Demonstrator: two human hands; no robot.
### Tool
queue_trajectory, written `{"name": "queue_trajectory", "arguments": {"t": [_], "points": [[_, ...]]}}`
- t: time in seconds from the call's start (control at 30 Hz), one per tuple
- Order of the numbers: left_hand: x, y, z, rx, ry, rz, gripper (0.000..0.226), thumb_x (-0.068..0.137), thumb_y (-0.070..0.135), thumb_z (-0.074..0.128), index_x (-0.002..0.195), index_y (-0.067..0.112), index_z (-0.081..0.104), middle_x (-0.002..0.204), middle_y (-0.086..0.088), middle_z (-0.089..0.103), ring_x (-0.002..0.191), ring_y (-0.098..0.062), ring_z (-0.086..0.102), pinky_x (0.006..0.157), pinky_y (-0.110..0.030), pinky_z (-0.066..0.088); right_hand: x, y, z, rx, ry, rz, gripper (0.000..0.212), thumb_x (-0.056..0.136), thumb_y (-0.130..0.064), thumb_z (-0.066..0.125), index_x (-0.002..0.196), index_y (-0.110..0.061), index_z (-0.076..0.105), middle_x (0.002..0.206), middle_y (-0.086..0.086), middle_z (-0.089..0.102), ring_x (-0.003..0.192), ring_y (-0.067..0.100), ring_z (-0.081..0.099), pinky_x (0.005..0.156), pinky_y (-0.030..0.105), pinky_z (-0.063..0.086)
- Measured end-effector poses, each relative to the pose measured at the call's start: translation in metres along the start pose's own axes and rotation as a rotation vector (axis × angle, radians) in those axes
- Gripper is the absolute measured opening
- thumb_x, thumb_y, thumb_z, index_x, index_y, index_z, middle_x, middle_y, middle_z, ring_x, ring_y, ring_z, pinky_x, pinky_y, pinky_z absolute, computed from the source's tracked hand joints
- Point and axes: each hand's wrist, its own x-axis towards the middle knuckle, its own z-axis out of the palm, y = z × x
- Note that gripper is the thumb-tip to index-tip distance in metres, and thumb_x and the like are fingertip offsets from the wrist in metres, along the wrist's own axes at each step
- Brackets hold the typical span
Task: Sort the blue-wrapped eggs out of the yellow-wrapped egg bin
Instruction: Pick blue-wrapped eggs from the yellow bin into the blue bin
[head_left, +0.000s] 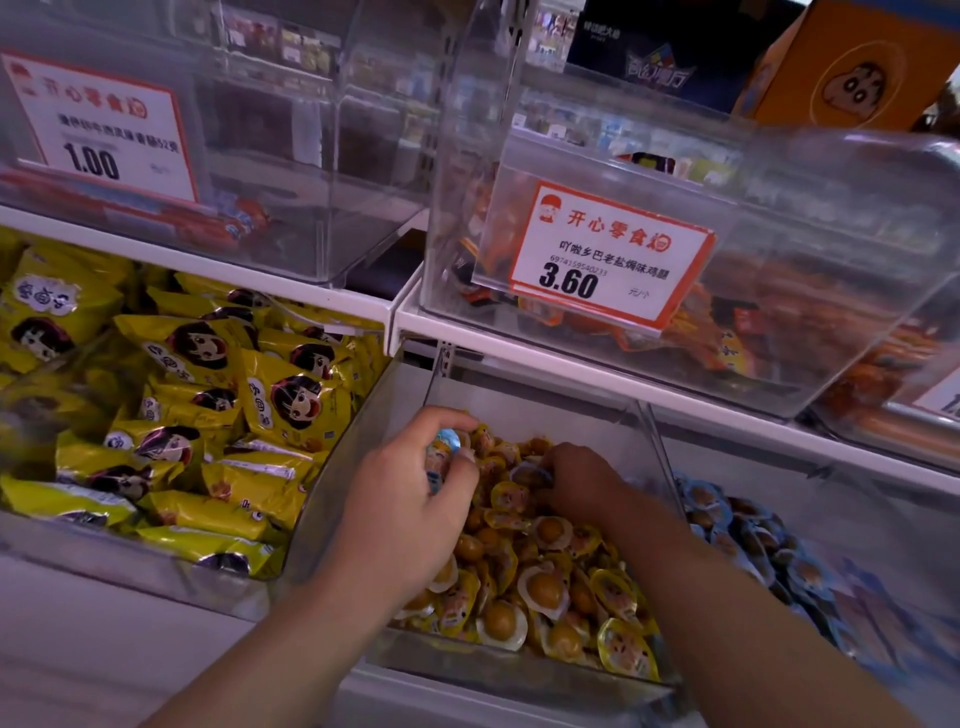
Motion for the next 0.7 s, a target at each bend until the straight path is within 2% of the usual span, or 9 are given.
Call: {"name": "queue_trajectory", "arguments": {"t": [0.07,0.13,0.2,0.27,0.47,0.53,0.6,0.67,0.7], "points": [[0.000,0.000,0.000,0.009,-0.003,0.004,0.021,0.094,0.029,0.059,0.105,0.047,0.058,0.063,0.002,0.062,0.041,-0.009,0.051,0.036,-0.019,0.034,-0.002,-0.004,0.002,-0.002,0.036,-0.021,0.033,0.084,-0.035,0.071,0.109,-0.013,0.067,0.107,0.011,0.067,0.102,0.028,0.064,0.070,0.027,0.037],[-0.001,0.000,0.000,0.004,-0.004,0.002,0.020,0.094,0.029,0.059,0.105,0.046,0.059,0.062,0.003,0.061,0.041,-0.010,0.050,0.036,-0.018,0.032,-0.006,-0.008,0.003,0.020,0.052,-0.069,0.042,0.084,-0.035,0.070,0.123,-0.022,0.062,0.116,0.009,0.067,0.107,0.028,0.064,0.076,0.028,0.044],[-0.002,0.000,0.000,-0.006,-0.005,0.002,0.019,0.095,0.028,0.058,0.105,0.044,0.060,0.058,0.003,0.058,0.039,-0.008,0.046,0.037,-0.016,0.030,-0.010,-0.011,0.001,0.014,0.034,-0.120,0.062,0.083,-0.036,0.070,0.140,-0.030,0.047,0.132,0.007,0.061,0.116,0.030,0.060,0.089,0.034,0.050],[-0.002,0.001,0.000,-0.005,-0.006,0.006,0.019,0.095,0.027,0.058,0.105,0.043,0.060,0.057,0.003,0.058,0.039,-0.007,0.046,0.038,-0.015,0.030,-0.011,-0.014,0.001,-0.063,0.017,-0.169,0.070,0.084,-0.038,0.068,0.147,-0.038,0.036,0.140,0.006,0.053,0.121,0.032,0.058,0.095,0.039,0.049],[-0.002,0.004,0.001,-0.001,-0.005,0.018,0.018,0.094,0.026,0.058,0.103,0.041,0.060,0.062,0.003,0.060,0.042,-0.010,0.051,0.040,-0.017,0.033,-0.015,-0.021,0.003,-0.157,0.048,-0.190,0.039,0.088,-0.025,0.057,0.126,-0.031,0.050,0.126,0.007,0.058,0.109,0.033,0.061,0.084,0.038,0.050],[-0.002,0.004,0.003,0.018,0.001,0.012,0.018,0.094,0.026,0.058,0.104,0.042,0.060,0.059,0.006,0.057,0.044,-0.007,0.051,0.041,-0.014,0.032,-0.020,-0.020,-0.002,0.043,0.117,-0.133,0.027,0.086,-0.024,0.064,0.112,-0.026,0.058,0.110,0.003,0.065,0.101,0.026,0.064,0.080,0.033,0.052],[-0.003,0.006,0.007,0.078,0.016,0.005,0.020,0.095,0.027,0.057,0.108,0.042,0.059,0.062,0.014,0.054,0.051,-0.002,0.052,0.046,-0.011,0.031,-0.030,-0.022,-0.013,0.378,0.292,-0.052,0.019,0.084,-0.020,0.072,0.100,-0.022,0.063,0.088,-0.004,0.067,0.083,0.015,0.064,0.068,0.024,0.048],[-0.004,0.011,0.012,0.111,0.036,0.015,0.022,0.097,0.028,0.055,0.115,0.042,0.057,0.084,0.019,0.060,0.070,0.004,0.056,0.058,-0.010,0.039,-0.047,-0.027,-0.023,0.745,0.401,0.001,0.017,0.084,-0.014,0.076,0.097,-0.018,0.066,0.082,-0.003,0.070,0.078,0.014,0.066,0.066,0.017,0.049],[-0.005,0.014,0.016,0.091,0.048,0.018,0.023,0.099,0.029,0.053,0.118,0.042,0.055,0.098,0.020,0.061,0.084,0.005,0.059,0.069,-0.012,0.045,-0.059,-0.029,-0.025,0.960,0.373,0.008,0.017,0.085,-0.012,0.076,0.100,-0.016,0.068,0.085,0.003,0.073,0.080,0.018,0.069,0.068,0.020,0.052]]}}
